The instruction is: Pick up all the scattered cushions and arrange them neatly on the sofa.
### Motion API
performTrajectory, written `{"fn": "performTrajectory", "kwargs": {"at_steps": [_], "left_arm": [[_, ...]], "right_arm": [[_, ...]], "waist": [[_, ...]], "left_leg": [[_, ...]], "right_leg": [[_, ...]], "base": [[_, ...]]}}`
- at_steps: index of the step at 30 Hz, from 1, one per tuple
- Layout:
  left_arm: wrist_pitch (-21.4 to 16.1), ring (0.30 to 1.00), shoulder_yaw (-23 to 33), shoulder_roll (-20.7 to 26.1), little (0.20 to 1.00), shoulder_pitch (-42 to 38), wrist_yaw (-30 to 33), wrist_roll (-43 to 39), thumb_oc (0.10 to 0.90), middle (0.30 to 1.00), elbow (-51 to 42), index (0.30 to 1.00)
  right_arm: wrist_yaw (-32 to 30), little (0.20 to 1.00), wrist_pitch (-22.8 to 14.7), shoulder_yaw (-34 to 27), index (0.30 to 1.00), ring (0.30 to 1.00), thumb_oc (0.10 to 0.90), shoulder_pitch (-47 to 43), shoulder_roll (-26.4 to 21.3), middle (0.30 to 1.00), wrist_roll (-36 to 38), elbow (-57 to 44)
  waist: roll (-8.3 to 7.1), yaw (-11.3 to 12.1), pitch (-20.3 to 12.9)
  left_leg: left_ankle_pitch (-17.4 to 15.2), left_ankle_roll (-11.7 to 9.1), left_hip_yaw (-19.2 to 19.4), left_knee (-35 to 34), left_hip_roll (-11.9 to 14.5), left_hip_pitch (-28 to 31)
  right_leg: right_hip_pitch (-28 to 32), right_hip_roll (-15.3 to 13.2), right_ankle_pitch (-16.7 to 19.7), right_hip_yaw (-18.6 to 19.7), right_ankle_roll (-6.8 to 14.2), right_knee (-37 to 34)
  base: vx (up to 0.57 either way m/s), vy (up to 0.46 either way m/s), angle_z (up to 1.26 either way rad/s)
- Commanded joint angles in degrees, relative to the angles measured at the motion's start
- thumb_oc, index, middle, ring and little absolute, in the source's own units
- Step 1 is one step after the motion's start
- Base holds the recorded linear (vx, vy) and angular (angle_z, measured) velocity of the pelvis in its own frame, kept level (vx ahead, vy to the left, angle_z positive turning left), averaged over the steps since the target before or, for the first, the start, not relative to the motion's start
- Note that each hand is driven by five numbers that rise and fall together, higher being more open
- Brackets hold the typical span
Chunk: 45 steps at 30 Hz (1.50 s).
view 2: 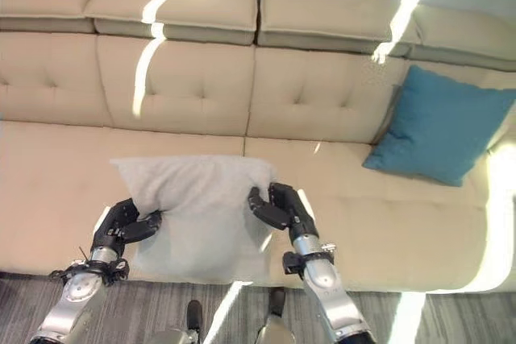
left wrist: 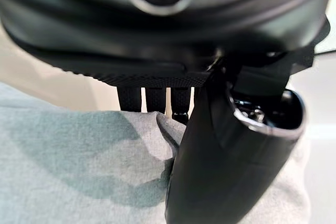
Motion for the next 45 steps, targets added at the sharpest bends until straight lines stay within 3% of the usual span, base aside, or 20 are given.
{"fn": "performTrajectory", "kwargs": {"at_steps": [1,4,6,9,11,13,16,19,31,37,45], "left_arm": [[-8.01,0.300,-3.29,-3.24,0.300,-5.25,-3.62,0.72,0.400,0.300,-9.46,0.300],[-7.96,0.300,-3.70,-3.67,0.300,-5.45,-3.83,0.66,0.400,0.300,-9.37,0.300],[-7.87,0.300,-5.16,-4.51,0.300,-7.14,-4.23,0.29,0.400,0.300,-9.10,0.300],[-7.77,0.300,-5.66,-4.84,0.300,-8.02,-4.29,-0.21,0.400,0.300,-9.05,0.300],[-7.67,0.300,-5.85,-5.06,0.300,-8.11,-4.46,-0.25,0.400,0.300,-9.21,0.300],[-7.56,0.300,-6.05,-5.20,0.300,-8.10,-4.73,-0.14,0.400,0.300,-9.22,0.300],[-7.01,0.300,-6.50,-5.33,0.300,-8.46,-4.50,0.44,0.400,0.300,-8.77,0.300],[-7.22,0.300,-6.61,-5.26,0.300,-8.59,-4.51,0.20,0.400,0.300,-9.46,0.300],[-7.57,0.300,-4.42,-4.19,0.300,-9.00,-2.78,-1.15,0.400,0.300,-13.10,0.300],[-9.65,0.300,-6.02,-4.25,0.300,-17.40,1.34,1.50,0.400,0.300,-15.63,0.300],[-12.30,0.300,-10.11,-4.80,0.300,-38.19,13.42,5.43,0.400,0.300,-8.77,0.300]], "right_arm": [[1.32,0.300,-7.81,-1.80,0.300,0.300,0.400,-6.59,0.29,0.300,1.61,-9.55],[1.18,0.300,-8.08,-2.33,0.300,0.300,0.400,-5.88,-0.43,0.300,1.80,-9.81],[0.32,0.300,-8.64,-3.69,0.300,0.300,0.400,-4.84,-1.79,0.300,1.79,-10.16],[-0.18,0.300,-8.68,-4.26,0.300,0.300,0.400,-4.97,-2.72,0.300,1.85,-10.29],[-0.29,0.300,-8.50,-4.48,0.300,0.300,0.400,-4.94,-2.96,0.300,2.20,-10.00],[-0.46,0.300,-8.47,-4.88,0.300,0.300,0.400,-4.90,-3.03,0.300,2.14,-9.92],[-1.39,0.300,-8.54,-5.31,0.300,0.300,0.400,-4.73,-3.07,0.300,1.49,-9.72],[-1.44,0.300,-8.25,-5.91,0.300,0.300,0.400,-4.39,-2.66,0.300,0.54,-9.85],[-2.06,0.300,-7.71,-6.07,0.300,0.300,0.400,-4.56,-0.80,0.300,-0.32,-9.64],[-6.53,0.300,-8.81,-3.84,0.300,0.300,0.400,-13.14,-1.17,0.300,-4.67,-10.59],[-17.18,0.300,-9.48,1.41,0.300,0.300,0.400,-33.88,-2.17,0.300,-9.70,-5.29]], "waist": [[0.10,-1.00,-5.71],[0.23,-1.59,-6.26],[0.33,-2.48,-5.80],[0.30,-2.88,-5.21],[-0.07,-2.60,-4.39],[-0.39,-2.55,-4.54],[-0.13,-2.24,-4.72],[0.20,-2.47,-5.32],[-1.26,-1.62,-6.97],[-0.75,-1.75,-6.57],[-0.97,-1.28,-4.35]], "left_leg": [[-10.59,-2.46,-4.43,7.00,2.96,1.33],[-10.68,-3.71,-4.95,7.22,4.14,1.50],[-9.42,-6.21,-5.29,12.72,6.69,-1.68],[-7.83,-7.14,-6.48,18.67,7.61,-5.25],[-7.69,-6.68,-7.88,21.23,6.91,-8.32],[-8.39,-6.14,-7.70,18.63,5.94,-9.60],[-6.41,-5.78,-6.31,14.37,5.46,-10.58],[-6.59,-5.74,-6.65,12.02,5.11,-9.05],[-7.63,-3.83,-3.82,7.30,4.14,-4.28],[-6.34,-3.60,-3.61,4.14,3.98,-5.12],[-3.49,-4.11,-4.35,2.10,4.63,-10.55]], "right_leg": [[2.67,4.06,-2.75,0.11,-0.03,2.06],[4.06,4.81,-3.04,-0.70,-0.52,0.97],[6.34,5.98,-4.84,-2.63,-2.25,-0.38],[7.69,6.92,-5.77,-3.71,-3.63,-1.06],[9.07,7.09,-6.98,-4.06,-4.26,-1.43],[9.60,6.96,-7.51,-4.29,-4.09,-1.74],[10.22,7.36,-8.08,-4.79,-3.93,-1.67],[10.32,7.62,-8.81,-3.38,-3.77,-0.37],[10.86,6.85,-7.58,-0.58,-2.26,-1.45],[7.77,6.75,-6.25,0.03,-1.71,-2.63],[0.65,7.58,-4.46,0.70,-1.53,-2.91]], "base": [[0.25,-0.246,0.30],[0.16,-0.217,0.22],[0.08,-0.274,0.39],[0.02,-0.126,0.57],[0.07,-0.115,0.18],[0.08,-0.023,0.09],[0.06,0.024,0.08],[0.17,0.136,0.07],[0.09,0.070,-0.14],[-0.02,0.019,-0.02],[-0.07,-0.018,-0.03]]}}
